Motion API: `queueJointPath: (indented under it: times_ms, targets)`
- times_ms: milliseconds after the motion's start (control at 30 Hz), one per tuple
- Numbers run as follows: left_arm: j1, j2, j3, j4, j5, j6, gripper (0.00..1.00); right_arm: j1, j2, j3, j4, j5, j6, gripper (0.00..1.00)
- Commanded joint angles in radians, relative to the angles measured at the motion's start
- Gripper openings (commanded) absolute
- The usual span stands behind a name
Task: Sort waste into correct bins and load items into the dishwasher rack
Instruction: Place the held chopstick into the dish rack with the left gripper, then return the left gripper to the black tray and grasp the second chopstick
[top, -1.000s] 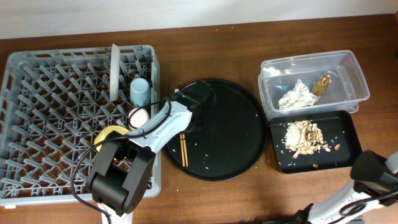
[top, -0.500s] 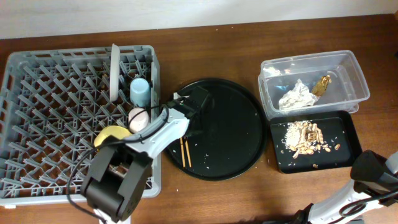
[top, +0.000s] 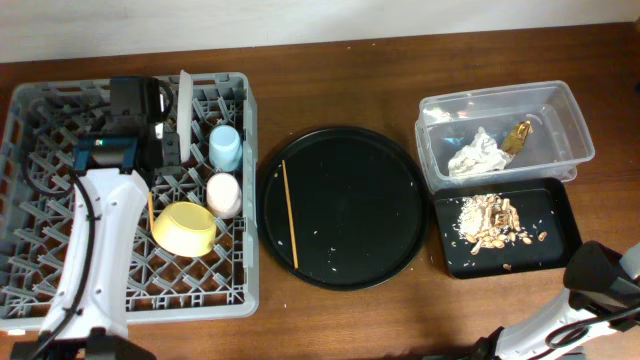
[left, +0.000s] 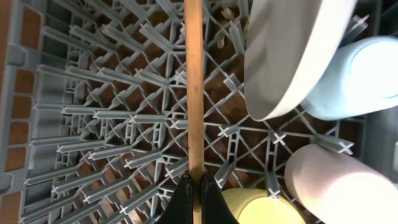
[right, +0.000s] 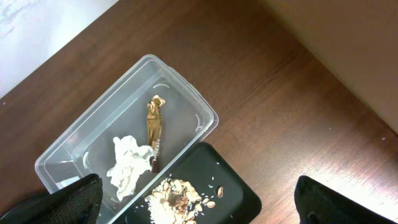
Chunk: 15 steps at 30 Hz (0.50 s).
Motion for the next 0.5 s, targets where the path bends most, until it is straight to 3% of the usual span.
queueJointPath:
  times_ms: [0, 67, 100, 133, 167, 267, 367, 400, 467]
  targets:
    - [0.003, 0.079, -0.011, -0.001, 0.018, 0.041, 0.0, -0.003, 0.002, 0.003, -0.006, 0.009, 0.0, 0.98]
    - [0.003, 0.116, -0.011, -0.001, 0.018, 0.041, 0.0, -0.003, 0.002, 0.003, -0.006, 0.009, 0.0, 0.99]
    - [0.003, 0.117, -0.011, -0.001, 0.018, 0.041, 0.09, -0.003, 0.002, 0.003, -0.006, 0.009, 0.0, 0.99]
    - [0.003, 0.117, -0.011, -0.001, 0.018, 0.041, 0.47, -0.003, 0.002, 0.003, -0.006, 0.009, 0.0, 0.99]
    - [0.003, 0.117, -0.011, -0.001, 0.018, 0.041, 0.51, -0.003, 0.002, 0.003, -0.006, 0.009, 0.0, 0.99]
    - [0.003, 0.116, -0.01, 0.003, 0.018, 0.04, 0.54, -0.003, 0.002, 0.003, -0.006, 0.009, 0.0, 0.99]
    - [0.002, 0.063, 0.058, -0.047, 0.047, -0.017, 0.49, -0.003, 0.002, 0.003, -0.006, 0.009, 0.0, 0.99]
    - [0.0, 0.019, 0.092, -0.068, 0.137, -0.017, 0.48, -0.003, 0.002, 0.003, -0.006, 0.009, 0.0, 0.98]
    - [-0.002, -0.094, 0.107, -0.09, 0.591, -0.043, 0.29, -0.003, 0.002, 0.003, -0.006, 0.009, 0.0, 0.99]
